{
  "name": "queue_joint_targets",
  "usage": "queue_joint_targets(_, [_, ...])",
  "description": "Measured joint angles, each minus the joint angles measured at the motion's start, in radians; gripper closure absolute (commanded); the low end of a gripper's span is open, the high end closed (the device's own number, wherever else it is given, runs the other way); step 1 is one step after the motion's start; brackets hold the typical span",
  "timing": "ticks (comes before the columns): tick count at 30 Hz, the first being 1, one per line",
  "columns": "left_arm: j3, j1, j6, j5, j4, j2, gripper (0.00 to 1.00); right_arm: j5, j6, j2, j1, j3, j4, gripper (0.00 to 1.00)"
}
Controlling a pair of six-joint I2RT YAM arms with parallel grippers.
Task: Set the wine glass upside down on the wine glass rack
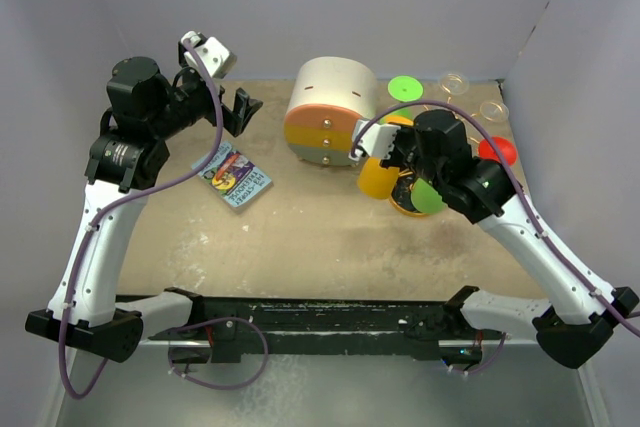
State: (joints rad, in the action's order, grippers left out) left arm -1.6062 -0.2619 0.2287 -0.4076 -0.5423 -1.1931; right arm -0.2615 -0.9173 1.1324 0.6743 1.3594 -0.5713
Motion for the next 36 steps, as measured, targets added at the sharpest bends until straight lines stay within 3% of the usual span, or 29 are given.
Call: queue_joint_targets(36, [0.001, 0.0, 0.002, 0.0, 0.0, -0.003, 0.01, 0.056, -0.035, 0.006, 0.032, 0.006, -0.069, 0.83])
